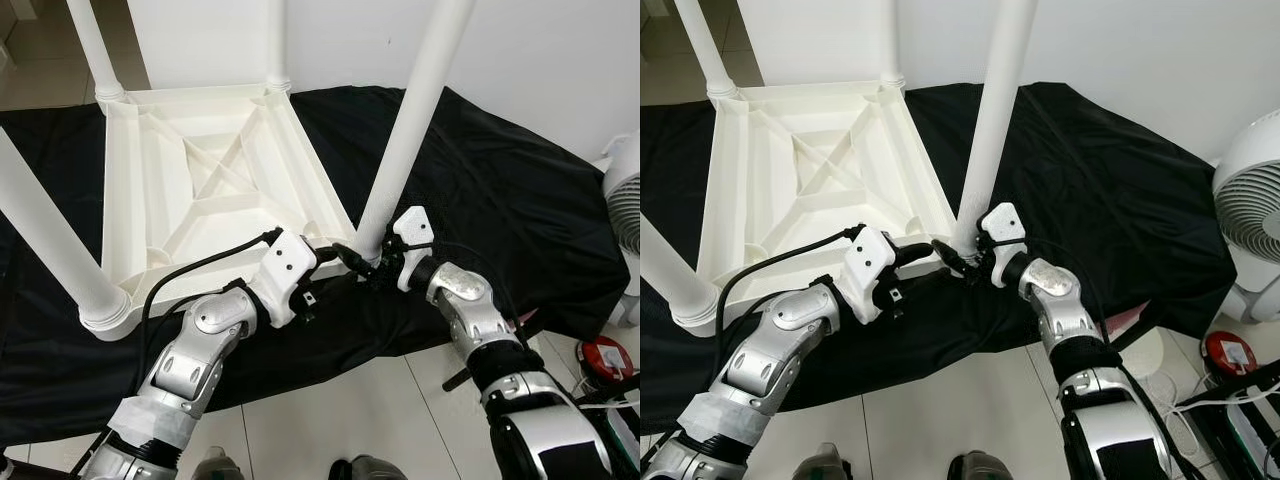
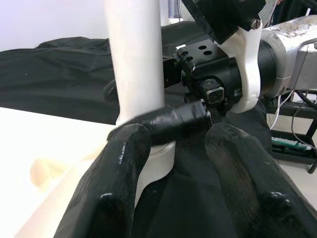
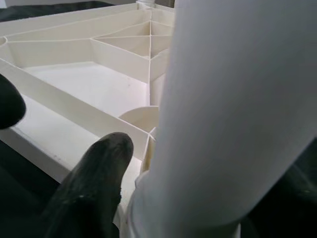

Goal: Building children table

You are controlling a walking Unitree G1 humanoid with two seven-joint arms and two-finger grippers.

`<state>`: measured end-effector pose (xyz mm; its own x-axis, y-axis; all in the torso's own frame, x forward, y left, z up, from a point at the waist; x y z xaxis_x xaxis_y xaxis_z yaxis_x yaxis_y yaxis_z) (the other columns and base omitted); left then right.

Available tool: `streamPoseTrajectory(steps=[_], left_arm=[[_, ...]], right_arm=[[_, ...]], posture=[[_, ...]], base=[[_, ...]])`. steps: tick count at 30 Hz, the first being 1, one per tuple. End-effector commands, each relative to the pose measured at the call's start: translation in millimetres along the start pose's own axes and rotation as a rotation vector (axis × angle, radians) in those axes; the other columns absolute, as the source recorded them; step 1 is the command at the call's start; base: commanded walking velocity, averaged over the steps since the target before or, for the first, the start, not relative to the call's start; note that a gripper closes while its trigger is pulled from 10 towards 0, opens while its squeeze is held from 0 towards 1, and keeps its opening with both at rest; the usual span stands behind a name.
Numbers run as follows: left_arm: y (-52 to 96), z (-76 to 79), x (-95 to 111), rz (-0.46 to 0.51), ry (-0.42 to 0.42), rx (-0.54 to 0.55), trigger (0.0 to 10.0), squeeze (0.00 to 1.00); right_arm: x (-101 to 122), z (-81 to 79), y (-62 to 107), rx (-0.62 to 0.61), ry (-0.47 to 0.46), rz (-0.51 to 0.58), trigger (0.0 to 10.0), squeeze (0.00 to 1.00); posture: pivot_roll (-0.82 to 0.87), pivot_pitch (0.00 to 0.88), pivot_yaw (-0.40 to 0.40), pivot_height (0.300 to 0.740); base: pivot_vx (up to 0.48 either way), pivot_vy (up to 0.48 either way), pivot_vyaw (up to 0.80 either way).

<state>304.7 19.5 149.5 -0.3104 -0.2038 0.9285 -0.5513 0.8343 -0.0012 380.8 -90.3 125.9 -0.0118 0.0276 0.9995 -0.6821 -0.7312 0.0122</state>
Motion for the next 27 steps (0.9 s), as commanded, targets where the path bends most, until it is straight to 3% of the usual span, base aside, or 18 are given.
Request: streamPoseTrajectory(steps=[1,11,12,15,16,22,27], left_arm=[[0.3,-1.0,3,0.006,-0.006,0.001,10.0,0.00],[-2.2,-2.9,5,0.010,-0.014,0.003,10.0,0.00],[-2.7,-2.9,6,0.011,-0.015,0.003,10.0,0.00],[-2.9,-2.8,6,0.010,-0.016,0.003,10.0,0.00],[-3.1,-2.6,6,0.010,-0.015,0.003,10.0,0.00],[-3.6,-1.3,6,0.008,-0.016,0.001,10.0,0.00],[-3.7,0.7,6,0.011,-0.011,0.003,10.0,0.00]], right_arm=[[-2,-0.4,0.2,0.020,0.009,-0.015,0.0,0.00],[-7,7.7,2.5,-0.022,-0.011,-0.029,0.0,0.00],[-8,10.0,2.6,-0.048,-0.011,-0.036,3.8,0.00],[-10,11.6,2.5,-0.063,-0.009,-0.041,3.8,0.00],[-11,11.6,1.3,-0.082,-0.021,-0.043,10.0,0.00],[-13,15.6,-2.4,-0.181,-0.022,-0.048,10.0,0.00],[-17,13.2,-6.2,-0.346,-0.104,-0.021,10.0,0.00]], posture=[[0.09,0.000,-0.048,0.740],[0.09,0.000,-0.060,0.740],[0.09,0.000,-0.060,0.740],[0.09,0.000,-0.060,0.740],[0.09,0.000,-0.062,0.740],[0.09,0.000,-0.062,0.740],[0.09,0.000,-0.081,0.740]], base=[[0.000,0.000,0.00],[0.000,0.000,0.00],[0.000,0.000,0.00],[0.000,0.000,0.00],[0.000,0.000,0.00],[0.000,0.000,0.00],[0.000,0.000,0.00]])
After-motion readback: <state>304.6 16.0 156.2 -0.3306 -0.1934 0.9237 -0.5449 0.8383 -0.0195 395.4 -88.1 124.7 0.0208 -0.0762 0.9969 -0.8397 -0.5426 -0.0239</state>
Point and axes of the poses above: a point about 5 cm out from each wrist's last joint towards the gripper, its own y axis pointing back from the gripper into the wrist, its own x axis along the axis of the wrist's last joint, z = x × y, the point moved 6 cm from there along -y, pointing out of the wrist towards the gripper, and after that the axes turned 11 degrees about -y, right-handed, at the moved point
